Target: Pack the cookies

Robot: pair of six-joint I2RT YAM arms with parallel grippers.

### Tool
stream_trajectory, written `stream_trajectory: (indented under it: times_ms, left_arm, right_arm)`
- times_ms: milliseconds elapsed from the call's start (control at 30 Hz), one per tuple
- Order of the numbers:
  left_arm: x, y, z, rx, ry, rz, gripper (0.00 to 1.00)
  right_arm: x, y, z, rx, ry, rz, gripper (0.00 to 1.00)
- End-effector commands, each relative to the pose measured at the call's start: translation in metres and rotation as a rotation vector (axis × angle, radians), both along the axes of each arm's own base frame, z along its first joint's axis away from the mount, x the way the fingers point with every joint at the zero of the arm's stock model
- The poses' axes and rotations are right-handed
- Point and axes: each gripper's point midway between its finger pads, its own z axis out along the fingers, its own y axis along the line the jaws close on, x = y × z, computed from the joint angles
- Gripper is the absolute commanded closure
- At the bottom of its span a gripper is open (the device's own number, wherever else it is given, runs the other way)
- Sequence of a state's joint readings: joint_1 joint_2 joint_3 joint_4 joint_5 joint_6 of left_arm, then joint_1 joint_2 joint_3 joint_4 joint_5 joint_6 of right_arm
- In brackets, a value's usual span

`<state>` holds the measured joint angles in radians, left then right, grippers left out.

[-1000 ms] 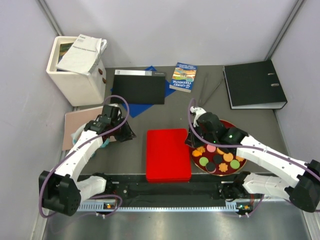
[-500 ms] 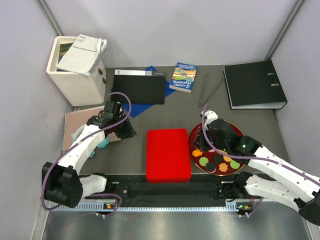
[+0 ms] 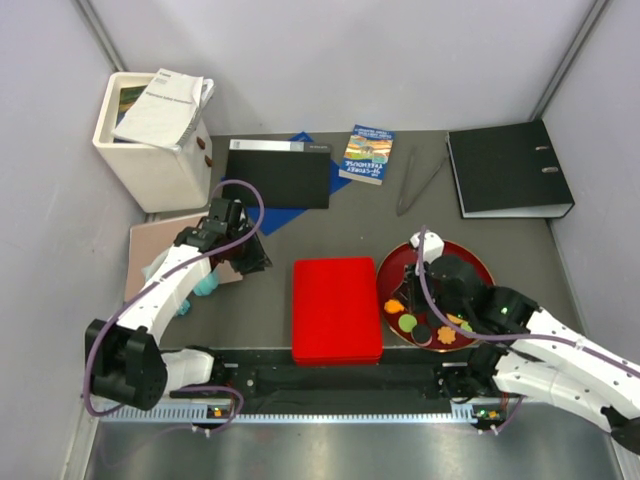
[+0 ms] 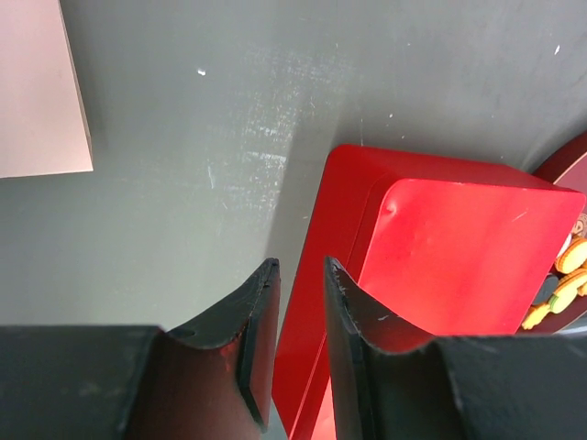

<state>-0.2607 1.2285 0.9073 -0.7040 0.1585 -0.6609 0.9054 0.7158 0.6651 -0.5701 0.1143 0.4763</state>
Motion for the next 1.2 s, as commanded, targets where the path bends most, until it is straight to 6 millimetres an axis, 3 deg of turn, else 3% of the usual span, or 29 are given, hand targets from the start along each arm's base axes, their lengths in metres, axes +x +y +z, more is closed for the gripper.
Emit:
stream_trajectory:
  times_ms: [0, 167, 233, 433, 700, 867, 1000, 1067, 1167]
  left_arm:
    - [0.015, 0.001, 0.009, 0.008, -0.037, -0.001, 0.69]
    - [0.014, -0.001, 0.001, -0.002, -0.008, -0.003, 0.69]
    - [0.014, -0.003, -0.006, -0.006, 0.011, -0.001, 0.69]
    - [0.017, -0.009, -0.025, -0.049, 0.07, 0.005, 0.69]
    - [0.055, -0.021, -0.039, -0.14, 0.111, 0.025, 0.69]
    - [0.068, -0.026, -0.051, -0.164, 0.15, 0.03, 0.69]
    - [0.076, -0.025, -0.051, -0.176, 0.164, 0.04, 0.69]
    - [0.076, -0.024, -0.052, -0.175, 0.173, 0.046, 0.69]
    - [0.076, -0.024, -0.052, -0.176, 0.173, 0.045, 0.69]
  right_arm:
    - [-0.004, 0.001, -0.006, -0.034, -0.045, 0.031, 1.0]
    - [-0.001, -0.003, -0.023, -0.069, 0.019, -0.057, 1.0]
    - [-0.007, 0.005, -0.029, -0.039, 0.075, -0.052, 1.0]
    - [-0.025, 0.023, -0.012, 0.05, 0.029, 0.042, 1.0]
    - [-0.041, 0.032, 0.003, 0.016, -0.057, 0.095, 1.0]
    - [-0.046, 0.036, -0.002, -0.088, -0.19, 0.043, 1.0]
    - [-0.065, 0.047, 0.001, -0.171, -0.4, 0.052, 1.0]
    - [-0.071, 0.05, -0.011, -0.259, -0.457, 0.066, 1.0]
    - [-0.081, 0.057, -0.013, -0.314, -0.542, 0.059, 1.0]
